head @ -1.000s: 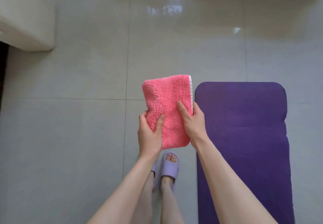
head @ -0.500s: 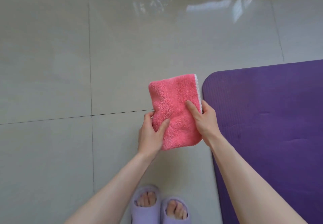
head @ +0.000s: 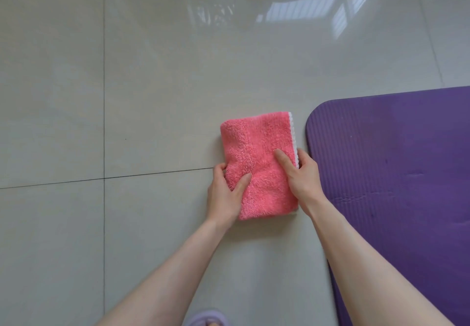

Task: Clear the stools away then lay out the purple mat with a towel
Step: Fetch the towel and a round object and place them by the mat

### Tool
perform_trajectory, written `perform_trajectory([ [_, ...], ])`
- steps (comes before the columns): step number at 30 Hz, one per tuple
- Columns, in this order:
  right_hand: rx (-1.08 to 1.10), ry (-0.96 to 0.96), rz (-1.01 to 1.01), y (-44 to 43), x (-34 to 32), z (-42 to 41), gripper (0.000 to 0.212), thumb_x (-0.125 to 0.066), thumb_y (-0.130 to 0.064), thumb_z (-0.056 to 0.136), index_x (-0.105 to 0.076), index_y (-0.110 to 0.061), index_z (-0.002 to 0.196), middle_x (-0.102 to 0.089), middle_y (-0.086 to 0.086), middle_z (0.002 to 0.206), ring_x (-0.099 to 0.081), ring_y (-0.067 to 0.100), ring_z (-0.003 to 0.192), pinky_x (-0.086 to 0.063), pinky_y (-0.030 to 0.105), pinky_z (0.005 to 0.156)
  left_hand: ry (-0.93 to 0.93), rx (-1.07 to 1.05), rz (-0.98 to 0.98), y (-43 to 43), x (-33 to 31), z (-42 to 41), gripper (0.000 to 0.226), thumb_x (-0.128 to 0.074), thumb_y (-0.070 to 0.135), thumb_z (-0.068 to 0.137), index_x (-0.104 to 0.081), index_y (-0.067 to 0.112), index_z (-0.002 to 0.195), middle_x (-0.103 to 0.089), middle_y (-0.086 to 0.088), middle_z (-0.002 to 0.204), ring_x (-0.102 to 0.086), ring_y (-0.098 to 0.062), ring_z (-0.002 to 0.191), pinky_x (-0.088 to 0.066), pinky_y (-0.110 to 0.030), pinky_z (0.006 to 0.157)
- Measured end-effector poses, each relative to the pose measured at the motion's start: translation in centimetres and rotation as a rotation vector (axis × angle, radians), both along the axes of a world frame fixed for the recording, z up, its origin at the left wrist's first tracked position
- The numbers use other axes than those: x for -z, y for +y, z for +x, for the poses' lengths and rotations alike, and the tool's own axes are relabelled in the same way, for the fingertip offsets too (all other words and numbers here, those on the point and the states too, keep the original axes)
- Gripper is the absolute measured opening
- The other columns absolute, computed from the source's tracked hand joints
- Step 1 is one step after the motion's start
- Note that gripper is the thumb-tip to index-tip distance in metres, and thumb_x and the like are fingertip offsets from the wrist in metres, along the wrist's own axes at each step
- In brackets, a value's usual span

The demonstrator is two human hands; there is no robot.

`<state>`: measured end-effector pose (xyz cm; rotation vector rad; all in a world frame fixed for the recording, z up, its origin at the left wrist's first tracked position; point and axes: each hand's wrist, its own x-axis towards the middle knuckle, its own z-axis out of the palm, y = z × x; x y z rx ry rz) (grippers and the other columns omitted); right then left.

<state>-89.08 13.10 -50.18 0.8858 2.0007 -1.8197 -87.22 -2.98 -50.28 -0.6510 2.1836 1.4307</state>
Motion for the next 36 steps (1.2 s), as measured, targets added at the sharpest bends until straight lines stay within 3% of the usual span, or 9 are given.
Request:
perform_trajectory([
  [2, -0.025, -0.039, 0.064, -0.3, -1.5, 0.5, 0.059, -0.067, -0.046, 0.082, -0.051, -0.019, 0.132, -0.062, -0.007, 0.117, -0.063, 0.012, 0.102, -0.052, 0.031, 0.085, -0.015, -0.012, 0.035, -0.5, -1.6, 0.1, 0.046, -0.071, 0.037, 0.081, -0.044, 0.026, 0.116, -0.058, 0.01, 0.103, -0.058, 0.003, 0.086, -0.04, -0.002, 0.066],
  [4, -0.036, -0.086, 0.138, -0.6, -4.1, 1.2, 0.081, -0.067, -0.05, 0.08, -0.032, -0.02, 0.147, -0.048, -0.005, 0.134, -0.049, 0.011, 0.12, -0.041, 0.032, 0.097, -0.043, -0.031, 0.049, -1.2, -4.4, 0.7, 0.058, -0.069, 0.04, 0.081, -0.041, 0.022, 0.128, -0.052, 0.007, 0.111, -0.057, -0.005, 0.098, -0.04, -0.01, 0.081],
  [6, -0.058, -0.089, 0.16, -1.1, -7.9, 2.0, 0.085, -0.066, -0.05, 0.081, -0.025, -0.02, 0.15, -0.037, -0.002, 0.149, -0.039, 0.014, 0.133, -0.035, 0.03, 0.102, -0.067, -0.045, 0.043, -2.0, -8.3, 1.5, 0.069, -0.066, 0.045, 0.082, -0.036, 0.017, 0.138, -0.048, 0.004, 0.118, -0.051, -0.012, 0.109, -0.038, -0.022, 0.089],
  [13, -0.178, -0.078, 0.095, -6.0, -26.2, 3.5, 0.063, -0.062, -0.04, 0.088, -0.04, -0.016, 0.142, -0.044, -0.002, 0.144, -0.045, 0.013, 0.126, -0.038, 0.028, 0.102, -0.072, -0.204, 0.093, -5.9, -26.2, 5.1, 0.054, -0.06, 0.042, 0.088, -0.045, 0.015, 0.132, -0.056, -0.002, 0.118, -0.055, -0.011, 0.098, -0.039, -0.022, 0.083],
  [16, -0.258, -0.048, 0.058, -9.7, -36.3, 4.2, 0.052, -0.062, -0.032, 0.09, -0.047, -0.012, 0.136, -0.052, 0.003, 0.136, -0.051, 0.013, 0.117, -0.044, 0.011, 0.083, -0.031, -0.289, 0.076, -8.6, -36.4, 6.6, 0.051, -0.061, 0.039, 0.088, -0.047, 0.013, 0.129, -0.058, -0.005, 0.117, -0.056, -0.013, 0.099, -0.039, -0.022, 0.084],
  [23, -0.484, 0.005, 0.012, -20.5, -56.3, 7.0, 0.051, -0.062, -0.034, 0.09, -0.049, -0.013, 0.134, -0.057, 0.009, 0.129, -0.057, 0.012, 0.106, -0.041, 0.013, 0.076, 0.106, -0.518, 0.043, -17.8, -56.8, 10.3, 0.055, -0.061, 0.042, 0.088, -0.045, 0.012, 0.131, -0.058, -0.002, 0.116, -0.057, -0.015, 0.105, -0.042, -0.024, 0.087],
  [28, -0.65, 0.101, 0.009, -29.6, -65.0, 9.6, 0.045, -0.058, -0.032, 0.093, -0.05, -0.011, 0.132, -0.061, 0.007, 0.118, -0.058, 0.004, 0.088, -0.043, 0.002, 0.061, 0.203, -0.703, 0.033, -25.7, -65.4, 14.9, 0.054, -0.06, 0.042, 0.088, -0.045, 0.013, 0.132, -0.057, 0.0, 0.113, -0.056, -0.012, 0.101, -0.04, -0.02, 0.081],
  [34, -0.778, 0.153, -0.03, -43.9, -71.2, 14.7, 0.047, -0.057, -0.037, 0.093, -0.051, -0.013, 0.133, -0.062, 0.002, 0.115, -0.06, 0.015, 0.104, -0.046, 0.026, 0.085, 0.303, -0.899, 0.013, -37.3, -70.6, 23.2, 0.051, -0.061, 0.04, 0.088, -0.046, 0.015, 0.13, -0.056, 0.002, 0.111, -0.056, -0.011, 0.098, -0.04, -0.017, 0.078],
  [36, -0.838, 0.171, -0.038, -49.6, -72.5, 17.3, 0.047, -0.057, -0.038, 0.092, -0.051, -0.014, 0.132, -0.063, 0.001, 0.114, -0.061, 0.016, 0.105, -0.046, 0.026, 0.084, 0.31, -0.951, -0.008, -42.1, -71.5, 26.7, 0.051, -0.06, 0.041, 0.088, -0.047, 0.015, 0.13, -0.057, 0.002, 0.111, -0.056, -0.008, 0.096, -0.04, -0.016, 0.077],
])
